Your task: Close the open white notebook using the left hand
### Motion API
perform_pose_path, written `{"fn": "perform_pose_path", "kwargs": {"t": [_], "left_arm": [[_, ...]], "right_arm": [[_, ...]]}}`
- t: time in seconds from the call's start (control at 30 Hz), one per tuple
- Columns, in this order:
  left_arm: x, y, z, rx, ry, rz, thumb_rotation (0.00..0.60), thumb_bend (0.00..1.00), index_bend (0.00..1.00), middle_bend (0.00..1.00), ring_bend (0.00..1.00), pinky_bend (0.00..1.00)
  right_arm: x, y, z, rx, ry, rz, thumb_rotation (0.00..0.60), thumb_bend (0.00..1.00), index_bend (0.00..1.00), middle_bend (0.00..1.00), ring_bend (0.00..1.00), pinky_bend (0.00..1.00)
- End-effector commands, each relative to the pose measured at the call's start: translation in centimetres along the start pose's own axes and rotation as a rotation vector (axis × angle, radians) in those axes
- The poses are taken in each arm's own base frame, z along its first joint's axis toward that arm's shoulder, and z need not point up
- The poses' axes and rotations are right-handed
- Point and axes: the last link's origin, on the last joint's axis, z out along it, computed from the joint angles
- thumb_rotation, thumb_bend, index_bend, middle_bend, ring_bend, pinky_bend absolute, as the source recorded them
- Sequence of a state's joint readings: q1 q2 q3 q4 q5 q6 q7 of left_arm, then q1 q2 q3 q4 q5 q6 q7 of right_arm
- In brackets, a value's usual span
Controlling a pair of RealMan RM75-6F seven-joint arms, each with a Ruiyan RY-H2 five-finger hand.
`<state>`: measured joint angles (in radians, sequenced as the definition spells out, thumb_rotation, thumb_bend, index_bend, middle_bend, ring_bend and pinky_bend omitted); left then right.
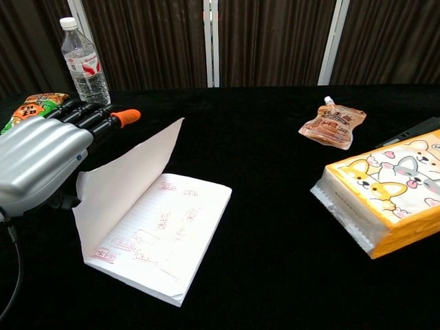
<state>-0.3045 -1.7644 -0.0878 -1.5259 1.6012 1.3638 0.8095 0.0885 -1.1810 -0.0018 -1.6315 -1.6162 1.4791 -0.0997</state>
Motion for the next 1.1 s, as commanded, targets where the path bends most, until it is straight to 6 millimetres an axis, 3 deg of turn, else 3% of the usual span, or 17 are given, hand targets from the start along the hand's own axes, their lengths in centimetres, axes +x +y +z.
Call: {"fn": "perform_pose_path", "kwargs": {"t": [0.03,0.3,0.8,1.1], "left_arm": [[-0.1,-0.4,-0.2,0.010,-0.005,-0.004,0.600,0.36,0.00,0.00,0.00,0.00],[-0.1,-1.0,-0.5,0.026,-0.002,-0.025,0.600,0.12,0.00,0.00,0.00,0.00],[0.3,-1.0,-1.0,0.021,0.013,-0.030,0.600,0.11,0.00,0.00,0.00,0.00],[1.2,-5.8,-4.5,0.162,-0.018,0.005,0.600,0.11,0.00,0.00,0.00,0.00]], "right_arm": [[-0.1,0.0,0.0,0.000,-0.003,-0.002,0.600,0.04,0.00,0.00,0.00,0.00],[-0.4,-0.1,0.0,0.000,-0.012,-0.011,0.600,0.04,0.00,0.00,0.00,0.00],[-0.4,-0.1,-0.1,-0.001,-0.019,-0.014,0.600,0.04,0.00,0.00,0.00,0.00],[-0.4,-0.1,-0.1,0.001,-0.016,-0.015,0.600,0.04,0.00,0.00,0.00,0.00]]}}
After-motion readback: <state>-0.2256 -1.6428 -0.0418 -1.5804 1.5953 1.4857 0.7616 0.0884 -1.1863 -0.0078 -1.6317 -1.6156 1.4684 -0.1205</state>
